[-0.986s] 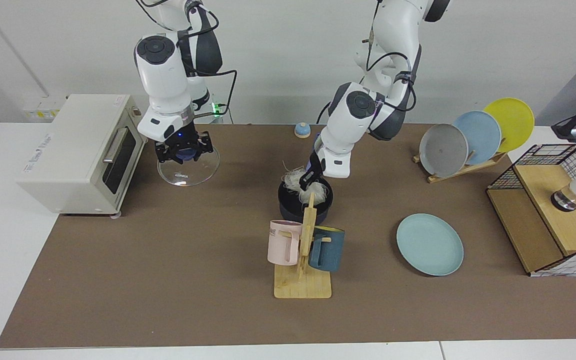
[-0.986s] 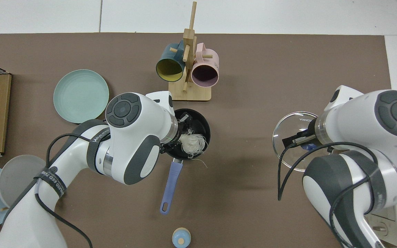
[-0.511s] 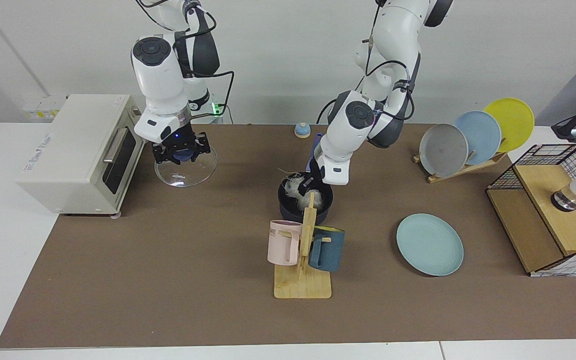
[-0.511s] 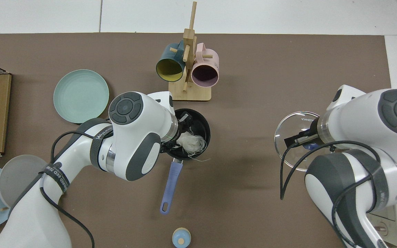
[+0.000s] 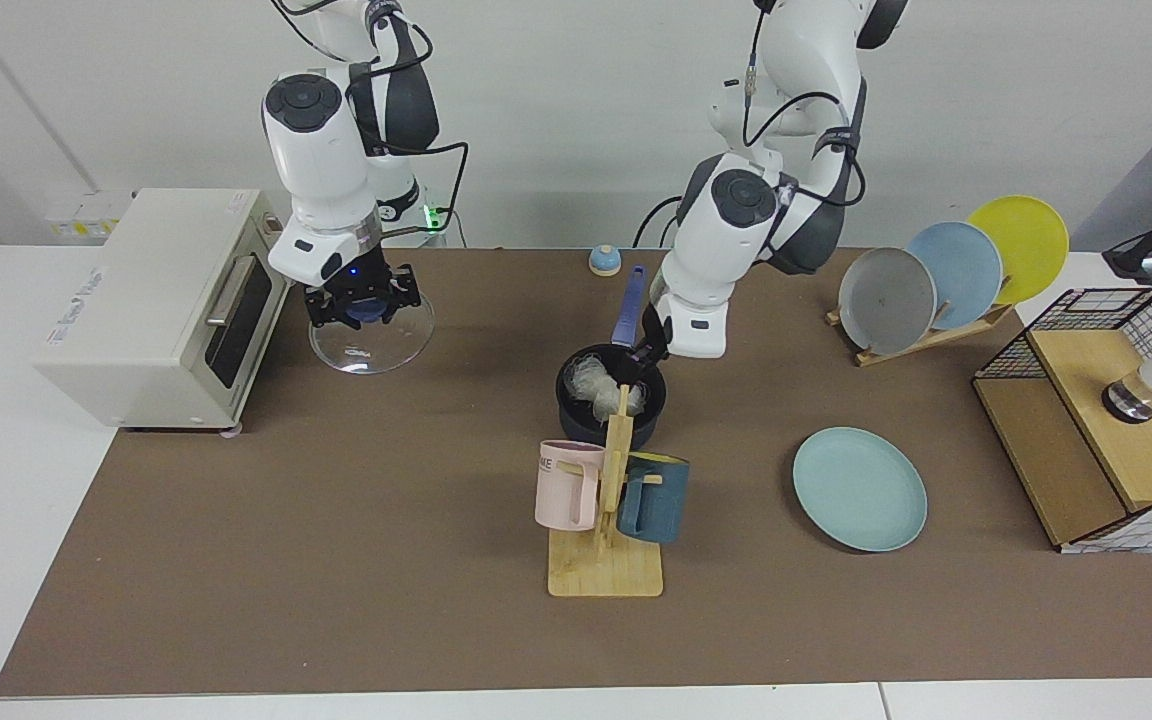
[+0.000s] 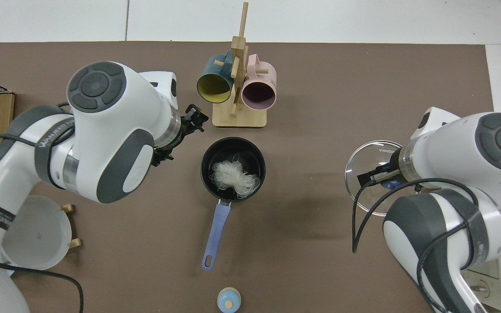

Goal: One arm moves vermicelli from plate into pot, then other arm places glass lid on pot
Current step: 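Withdraw the left gripper while the right gripper lifts the glass lid, then carry the glass lid over the pot and lower it with the right gripper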

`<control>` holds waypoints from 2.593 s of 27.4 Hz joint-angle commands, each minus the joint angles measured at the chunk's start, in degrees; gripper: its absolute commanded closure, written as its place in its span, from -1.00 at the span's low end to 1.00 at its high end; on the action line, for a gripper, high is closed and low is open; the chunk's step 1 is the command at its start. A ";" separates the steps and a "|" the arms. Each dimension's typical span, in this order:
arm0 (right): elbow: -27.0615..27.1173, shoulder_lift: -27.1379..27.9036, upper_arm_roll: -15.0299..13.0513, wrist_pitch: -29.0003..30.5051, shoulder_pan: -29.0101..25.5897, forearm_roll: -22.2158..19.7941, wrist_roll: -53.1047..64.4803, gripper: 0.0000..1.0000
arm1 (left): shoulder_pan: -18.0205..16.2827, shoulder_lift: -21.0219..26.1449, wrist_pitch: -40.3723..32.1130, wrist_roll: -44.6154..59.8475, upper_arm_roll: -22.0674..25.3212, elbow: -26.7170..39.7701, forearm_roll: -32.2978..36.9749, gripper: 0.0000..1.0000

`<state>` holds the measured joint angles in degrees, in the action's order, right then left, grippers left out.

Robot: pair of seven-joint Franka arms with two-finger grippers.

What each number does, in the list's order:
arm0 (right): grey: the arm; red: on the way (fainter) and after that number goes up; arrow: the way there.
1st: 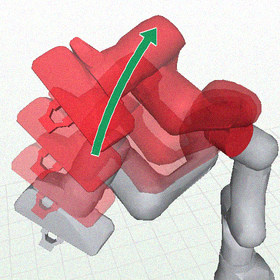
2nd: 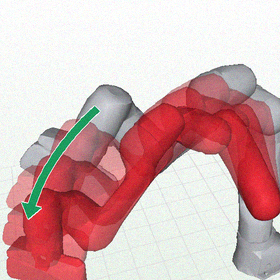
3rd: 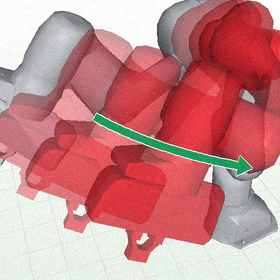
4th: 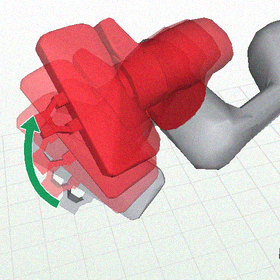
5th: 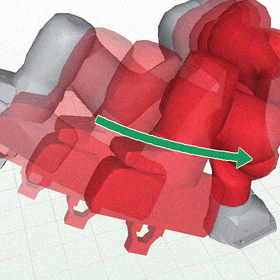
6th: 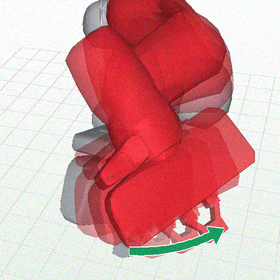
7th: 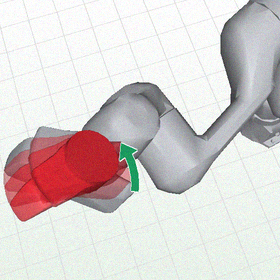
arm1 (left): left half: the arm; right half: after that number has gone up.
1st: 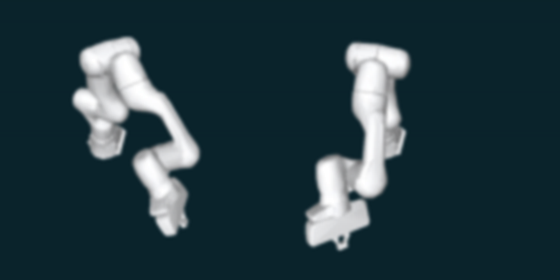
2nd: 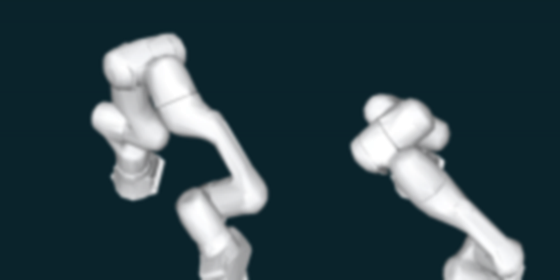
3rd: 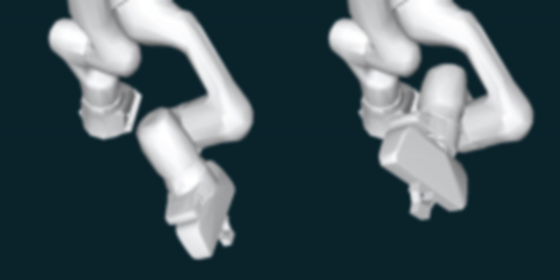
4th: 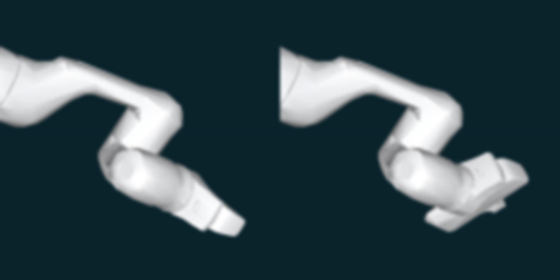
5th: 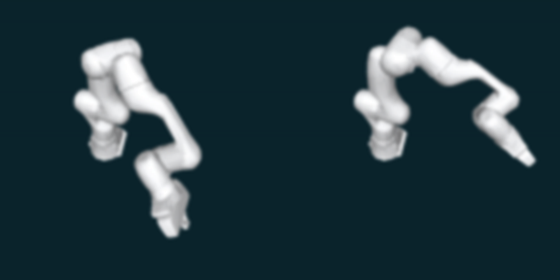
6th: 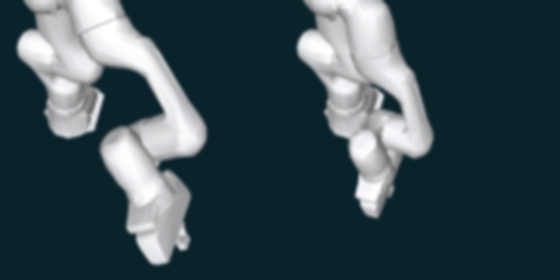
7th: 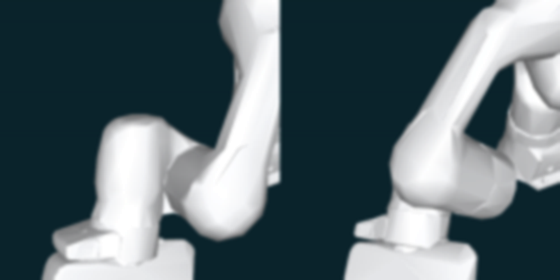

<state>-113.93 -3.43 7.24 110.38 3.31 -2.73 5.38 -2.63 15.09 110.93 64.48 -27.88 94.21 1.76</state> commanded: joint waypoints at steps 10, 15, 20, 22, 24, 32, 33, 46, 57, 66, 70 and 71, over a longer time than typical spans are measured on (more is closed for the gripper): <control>3.80 3.16 15.24 0.19 0.03 1.94 -20.92 1.00 | -12.21 -2.16 -14.06 -14.27 -0.59 -8.07 6.85 -1.00; 5.72 5.89 20.78 0.45 0.03 0.97 -29.09 1.00 | -16.61 -5.50 -17.67 -22.28 -0.42 -8.96 5.09 -1.00; 7.40 9.31 25.79 0.36 0.29 -2.54 -37.09 1.00 | -18.81 -7.00 -19.52 -24.84 -0.07 -8.34 4.65 -1.00; 8.54 11.86 27.73 0.54 0.38 -3.95 -40.78 1.00 | -18.90 -7.09 -20.31 -26.24 -0.07 -8.26 4.39 -1.00; 10.90 15.28 29.05 0.71 1.08 -6.93 -44.65 1.00 | -18.99 -7.09 -21.53 -28.95 -0.07 -8.34 4.30 -1.00; 18.47 23.73 31.25 0.62 1.26 -10.90 -49.41 1.00 | -22.42 -8.84 -24.35 -44.42 5.62 -8.17 0.97 -1.00; 19.09 24.52 31.25 0.63 1.35 -10.90 -49.50 1.00 | -21.72 -9.02 -24.35 -46.61 8.34 -8.17 0.53 -1.00; 22.51 32.16 31.25 4.58 2.92 -16.69 -52.13 1.00 | 5.71 -11.48 -15.05 -54.63 38.52 -6.15 -3.35 -1.00; 26.65 35.42 31.25 3.17 2.93 -18.90 -52.40 1.00 | 5.80 -11.04 -9.24 -54.81 37.20 -5.97 -3.17 -1.00; 28.85 36.66 31.25 1.59 3.98 -19.95 -52.49 1.00 | 5.71 -11.22 -9.24 -54.81 37.20 -5.71 -3.17 -1.00; 28.32 37.79 31.25 2.82 3.98 -20.74 -52.49 1.00 | 5.71 -11.22 -9.24 -54.90 37.20 -5.71 -3.17 -1.00; 28.32 38.23 31.25 3.08 3.90 -21.52 -52.49 1.00 | 5.71 -11.22 -9.24 -54.81 37.20 -5.71 -3.17 -1.00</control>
<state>-87.38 31.96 37.58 113.58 7.33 -21.22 -45.30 2.69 4.95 100.30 9.80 8.99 86.70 -2.26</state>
